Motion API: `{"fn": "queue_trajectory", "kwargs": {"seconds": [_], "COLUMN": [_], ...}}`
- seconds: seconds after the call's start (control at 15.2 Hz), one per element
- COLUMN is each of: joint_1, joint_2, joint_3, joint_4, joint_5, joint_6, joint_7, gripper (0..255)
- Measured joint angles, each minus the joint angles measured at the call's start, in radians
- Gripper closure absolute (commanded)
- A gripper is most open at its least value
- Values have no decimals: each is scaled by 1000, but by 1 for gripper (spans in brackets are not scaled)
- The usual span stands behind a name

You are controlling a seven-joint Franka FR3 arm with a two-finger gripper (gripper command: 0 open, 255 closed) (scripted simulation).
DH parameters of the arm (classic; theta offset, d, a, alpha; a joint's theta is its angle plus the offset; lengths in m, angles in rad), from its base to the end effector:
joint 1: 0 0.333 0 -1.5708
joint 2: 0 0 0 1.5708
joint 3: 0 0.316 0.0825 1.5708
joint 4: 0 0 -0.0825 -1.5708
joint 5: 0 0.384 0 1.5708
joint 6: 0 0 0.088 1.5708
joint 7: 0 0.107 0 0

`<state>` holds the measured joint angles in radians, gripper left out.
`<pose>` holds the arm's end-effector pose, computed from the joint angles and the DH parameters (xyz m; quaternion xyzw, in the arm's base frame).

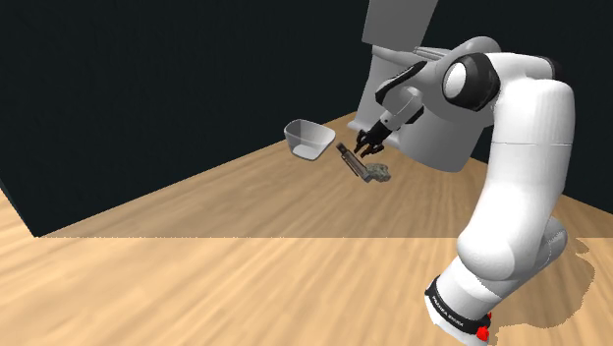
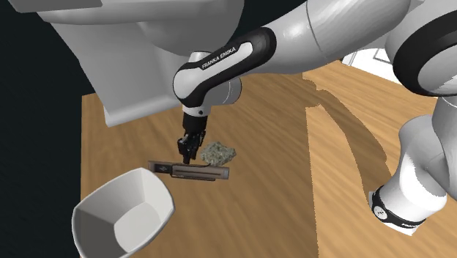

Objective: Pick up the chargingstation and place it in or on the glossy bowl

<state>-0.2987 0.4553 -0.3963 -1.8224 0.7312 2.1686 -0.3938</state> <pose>0.5207 -0.3762 0.3014 -0.9176 0.3388 -0.0881 0.1881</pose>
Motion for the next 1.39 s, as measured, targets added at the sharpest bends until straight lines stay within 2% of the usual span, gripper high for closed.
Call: {"fn": "queue_trajectory", "kwargs": {"seconds": [0.07, 0.2, 0.33, 1.12, 1.19, 1.39], "joint_1": [-33, -126, -154, -143, -143, -140], "joint_2": [39, 168, 216, 253, 253, 246], "joint_3": [15, 63, 82, 103, 103, 107], "joint_4": [65, 276, 348, 335, 335, 338], "joint_5": [3, -3, -4, 14, 14, 21], "joint_6": [-51, -243, -306, -269, -269, -276], "joint_7": [-44, -188, -234, -264, -264, -264], "gripper": [0, 0, 0, 0, 255, 255]}}
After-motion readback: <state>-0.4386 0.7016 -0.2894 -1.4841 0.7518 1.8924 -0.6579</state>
